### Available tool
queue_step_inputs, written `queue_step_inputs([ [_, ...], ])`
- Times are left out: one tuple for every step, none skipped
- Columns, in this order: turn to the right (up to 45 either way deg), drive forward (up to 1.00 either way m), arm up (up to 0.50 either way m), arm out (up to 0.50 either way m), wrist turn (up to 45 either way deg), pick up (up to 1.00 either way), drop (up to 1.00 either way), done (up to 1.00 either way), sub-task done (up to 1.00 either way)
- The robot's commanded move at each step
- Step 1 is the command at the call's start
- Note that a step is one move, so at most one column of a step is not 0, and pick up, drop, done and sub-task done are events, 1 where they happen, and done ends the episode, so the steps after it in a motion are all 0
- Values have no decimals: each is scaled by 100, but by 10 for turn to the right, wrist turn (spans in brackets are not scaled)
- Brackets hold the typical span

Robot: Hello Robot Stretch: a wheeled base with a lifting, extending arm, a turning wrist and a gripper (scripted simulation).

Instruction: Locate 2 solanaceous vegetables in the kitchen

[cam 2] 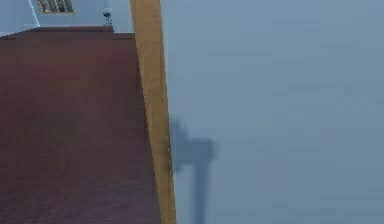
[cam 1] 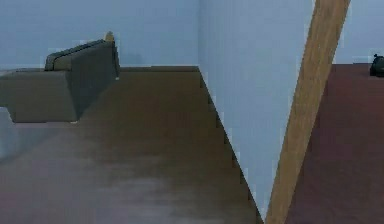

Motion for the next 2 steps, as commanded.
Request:
queue_step_inputs([
  [-180,0,0,0,0,0,0,0,0],
  [0,15,0,0,0,0,0,0,0],
])
